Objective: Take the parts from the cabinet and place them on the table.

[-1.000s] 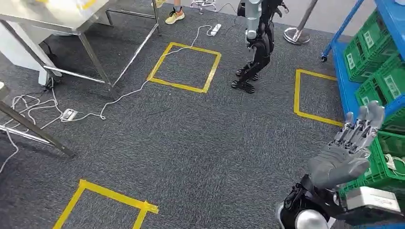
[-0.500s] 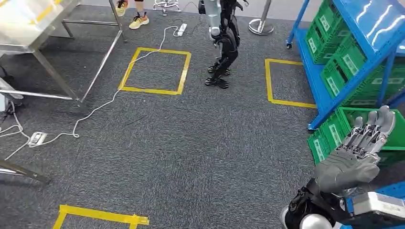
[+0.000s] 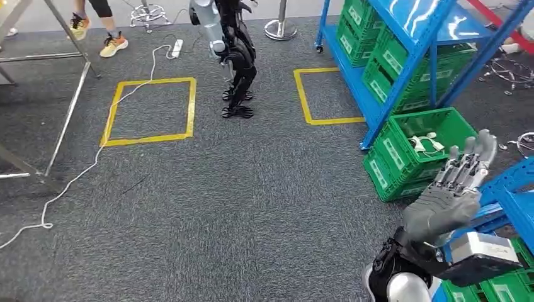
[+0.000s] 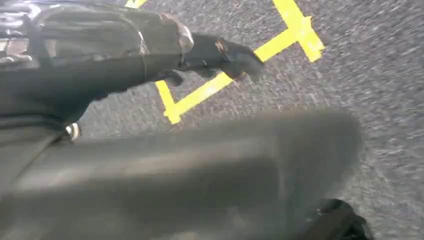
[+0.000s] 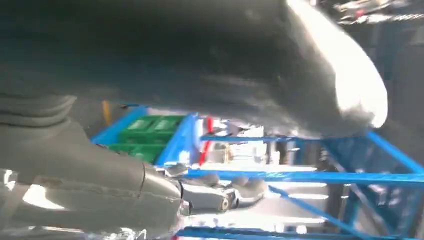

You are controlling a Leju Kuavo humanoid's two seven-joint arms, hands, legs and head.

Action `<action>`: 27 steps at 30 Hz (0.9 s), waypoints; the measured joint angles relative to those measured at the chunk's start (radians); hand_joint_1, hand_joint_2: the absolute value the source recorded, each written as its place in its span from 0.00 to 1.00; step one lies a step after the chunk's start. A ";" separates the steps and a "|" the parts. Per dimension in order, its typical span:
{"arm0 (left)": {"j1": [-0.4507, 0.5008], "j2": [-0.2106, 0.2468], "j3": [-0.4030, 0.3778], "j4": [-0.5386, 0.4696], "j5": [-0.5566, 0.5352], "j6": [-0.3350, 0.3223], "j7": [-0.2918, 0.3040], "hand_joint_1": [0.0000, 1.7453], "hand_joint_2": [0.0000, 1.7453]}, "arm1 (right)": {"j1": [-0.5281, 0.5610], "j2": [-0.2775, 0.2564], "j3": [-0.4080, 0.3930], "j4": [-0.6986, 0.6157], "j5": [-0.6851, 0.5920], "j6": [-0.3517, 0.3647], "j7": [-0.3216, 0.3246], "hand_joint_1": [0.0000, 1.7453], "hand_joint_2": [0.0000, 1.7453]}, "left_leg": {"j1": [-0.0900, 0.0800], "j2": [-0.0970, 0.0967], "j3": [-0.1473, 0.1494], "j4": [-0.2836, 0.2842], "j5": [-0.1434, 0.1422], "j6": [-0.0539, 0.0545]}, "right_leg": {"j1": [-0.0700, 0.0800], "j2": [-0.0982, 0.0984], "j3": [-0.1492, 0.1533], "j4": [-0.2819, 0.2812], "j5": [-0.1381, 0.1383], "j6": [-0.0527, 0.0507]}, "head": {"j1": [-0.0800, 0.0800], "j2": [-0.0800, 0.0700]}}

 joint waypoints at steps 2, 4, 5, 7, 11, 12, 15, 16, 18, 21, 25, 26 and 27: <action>-0.003 0.000 0.000 -0.001 -0.003 -0.003 -0.002 0.00 0.00 | -0.017 -0.014 0.010 0.030 0.022 0.000 0.050 0.00 0.00 | 0.010 0.039 0.013 -0.021 0.006 0.010 | 0.005 0.008 -0.004 0.002 -0.004 0.008 | 0.001 0.000; -0.003 0.000 0.000 0.000 -0.007 -0.006 -0.004 0.00 0.00 | -0.057 -0.023 0.019 0.102 0.049 0.000 0.072 0.00 0.00 | 0.005 0.081 0.025 -0.030 0.003 0.016 | 0.006 -0.099 -0.053 0.099 -0.057 0.024 | 0.027 0.000; -0.002 0.000 -0.001 0.000 -0.009 -0.009 -0.003 0.00 0.00 | -0.078 -0.026 0.027 0.157 0.049 0.000 0.071 0.00 0.00 | 0.002 0.105 0.027 -0.030 0.000 0.018 | 0.001 -0.121 -0.097 0.176 -0.087 0.030 | 0.031 0.000; -0.002 0.001 -0.004 0.000 -0.011 -0.010 -0.003 0.00 0.00 | -0.107 -0.025 0.036 0.306 0.036 0.001 0.016 0.00 0.00 | -0.001 0.145 0.029 -0.030 -0.007 0.018 | -0.006 -0.135 -0.158 0.274 -0.108 0.038 | 0.033 0.000; -0.011 -0.003 -0.011 -0.001 -0.015 -0.011 -0.003 0.00 0.00 | -0.167 -0.012 -0.006 0.651 0.171 0.000 -0.168 0.00 0.00 | -0.001 0.191 0.048 -0.029 -0.022 0.006 | -0.016 -0.171 -0.049 0.021 0.054 0.038 | 0.045 0.000; -0.014 -0.003 -0.011 -0.001 -0.016 -0.011 -0.002 0.00 0.00 | -0.178 -0.008 -0.033 0.713 0.251 0.000 -0.184 0.00 0.00 | -0.001 0.194 0.048 -0.034 -0.024 0.002 | -0.004 -0.205 -0.034 0.007 0.025 0.037 | 0.043 0.000; -0.015 -0.007 -0.017 -0.001 -0.018 -0.018 0.000 0.00 0.00 | -0.206 0.010 -0.156 0.926 0.524 -0.001 -0.164 0.00 0.00 | 0.004 0.202 0.055 -0.029 -0.031 -0.016 | 0.015 -0.200 -0.028 -0.006 0.020 0.013 | 0.037 0.000; -0.017 -0.011 -0.017 -0.003 -0.020 -0.019 0.002 0.00 0.00 | -0.215 0.010 -0.191 0.990 0.560 -0.002 -0.145 0.00 0.00 | 0.008 0.209 0.060 -0.031 -0.033 -0.023 | 0.018 -0.194 -0.025 -0.010 0.020 0.006 | 0.040 0.000; -0.020 -0.011 -0.017 -0.008 -0.024 -0.018 0.002 0.00 0.00 | -0.231 0.021 -0.244 1.102 0.584 -0.002 -0.118 0.00 0.00 | 0.017 0.097 0.052 -0.002 -0.062 -0.028 | 0.007 -0.182 -0.010 -0.022 0.022 -0.008 | 0.043 0.000; -0.010 -0.013 -0.019 -0.009 -0.027 -0.018 0.006 0.00 0.00 | -0.245 0.042 -0.301 1.254 0.602 -0.001 -0.087 0.00 0.00 | 0.010 0.076 -0.079 0.237 -0.158 -0.027 | 0.006 -0.146 -0.007 -0.022 0.018 -0.023 | 0.026 0.000; -0.004 -0.013 -0.025 -0.008 -0.030 -0.016 0.008 0.00 0.00 | -0.235 0.065 -0.344 1.427 0.618 0.027 0.062 0.00 0.00 | 0.005 0.077 -0.096 0.171 -0.038 -0.016 | 0.007 -0.077 0.010 -0.019 0.006 -0.022 | 0.009 0.000; -0.005 -0.011 -0.025 -0.008 -0.031 -0.016 0.008 0.00 0.00 | -0.228 0.068 -0.355 1.465 0.612 0.043 0.104 0.00 0.00 | 0.005 0.051 -0.059 0.077 0.021 -0.011 | 0.006 -0.060 0.018 -0.016 0.000 -0.018 | 0.002 0.000; -0.004 -0.009 -0.025 -0.008 -0.030 -0.016 0.009 0.00 0.00 | -0.217 0.069 -0.367 1.497 0.601 0.059 0.140 0.00 0.00 | 0.012 -0.038 -0.037 0.027 0.029 -0.004 | 0.000 -0.052 0.017 -0.014 -0.007 -0.013 | 0.000 0.000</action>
